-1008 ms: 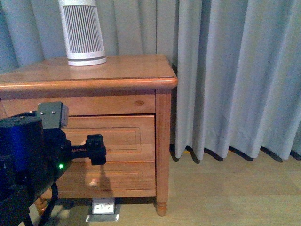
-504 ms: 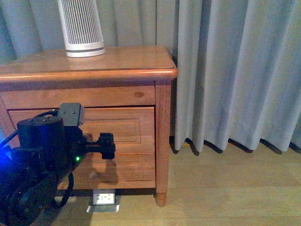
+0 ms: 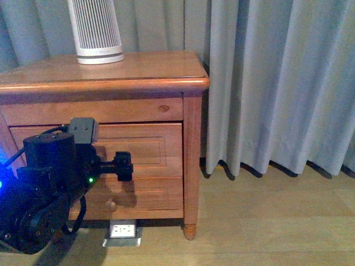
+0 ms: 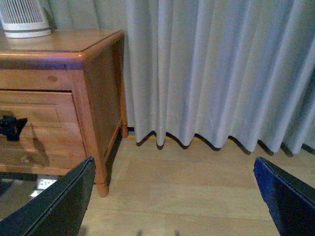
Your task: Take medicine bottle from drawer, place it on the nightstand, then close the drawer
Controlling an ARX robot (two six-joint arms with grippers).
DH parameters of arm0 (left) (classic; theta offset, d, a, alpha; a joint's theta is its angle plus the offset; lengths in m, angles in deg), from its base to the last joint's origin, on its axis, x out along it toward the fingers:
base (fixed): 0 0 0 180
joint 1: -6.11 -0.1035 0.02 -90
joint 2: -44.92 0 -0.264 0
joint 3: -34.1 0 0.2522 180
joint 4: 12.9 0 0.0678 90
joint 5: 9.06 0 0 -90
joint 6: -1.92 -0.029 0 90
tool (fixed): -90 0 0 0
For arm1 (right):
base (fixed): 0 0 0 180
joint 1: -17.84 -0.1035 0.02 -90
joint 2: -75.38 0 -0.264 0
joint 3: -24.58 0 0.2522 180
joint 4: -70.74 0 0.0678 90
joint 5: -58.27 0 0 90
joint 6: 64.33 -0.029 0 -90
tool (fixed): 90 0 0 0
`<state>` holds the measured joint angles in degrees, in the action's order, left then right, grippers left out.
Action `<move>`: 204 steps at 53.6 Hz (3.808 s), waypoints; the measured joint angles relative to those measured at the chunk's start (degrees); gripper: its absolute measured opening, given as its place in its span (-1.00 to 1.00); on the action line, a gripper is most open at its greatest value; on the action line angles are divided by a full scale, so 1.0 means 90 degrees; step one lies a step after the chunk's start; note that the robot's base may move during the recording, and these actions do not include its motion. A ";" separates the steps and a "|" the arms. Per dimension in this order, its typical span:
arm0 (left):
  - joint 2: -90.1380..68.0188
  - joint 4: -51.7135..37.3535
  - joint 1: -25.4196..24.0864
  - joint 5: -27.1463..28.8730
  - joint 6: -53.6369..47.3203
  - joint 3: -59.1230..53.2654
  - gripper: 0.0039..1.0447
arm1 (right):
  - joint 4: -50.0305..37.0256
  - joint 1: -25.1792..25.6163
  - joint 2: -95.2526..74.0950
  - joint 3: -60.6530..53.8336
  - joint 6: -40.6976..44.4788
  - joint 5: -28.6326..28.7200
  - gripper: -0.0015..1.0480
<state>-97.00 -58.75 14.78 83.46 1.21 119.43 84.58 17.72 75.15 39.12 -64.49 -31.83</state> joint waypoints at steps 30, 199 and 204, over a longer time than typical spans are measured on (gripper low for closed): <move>0.0022 0.0041 -0.0068 0.0015 -0.0002 0.0027 -0.88 | 0.0000 0.0000 0.0000 0.0000 -0.0002 0.0000 0.87; 0.1358 -0.0568 0.0097 0.0228 -0.0112 -0.2654 -0.57 | 0.0000 0.0000 0.0000 0.0000 0.0000 0.0000 0.87; 0.1804 -0.0624 0.0180 0.0342 -0.0209 -0.3415 -0.57 | 0.0000 0.0000 0.0000 0.0000 0.0000 0.0000 0.87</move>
<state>-80.76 -64.37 16.40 86.54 -0.67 88.70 84.58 17.72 75.15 39.12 -64.49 -31.83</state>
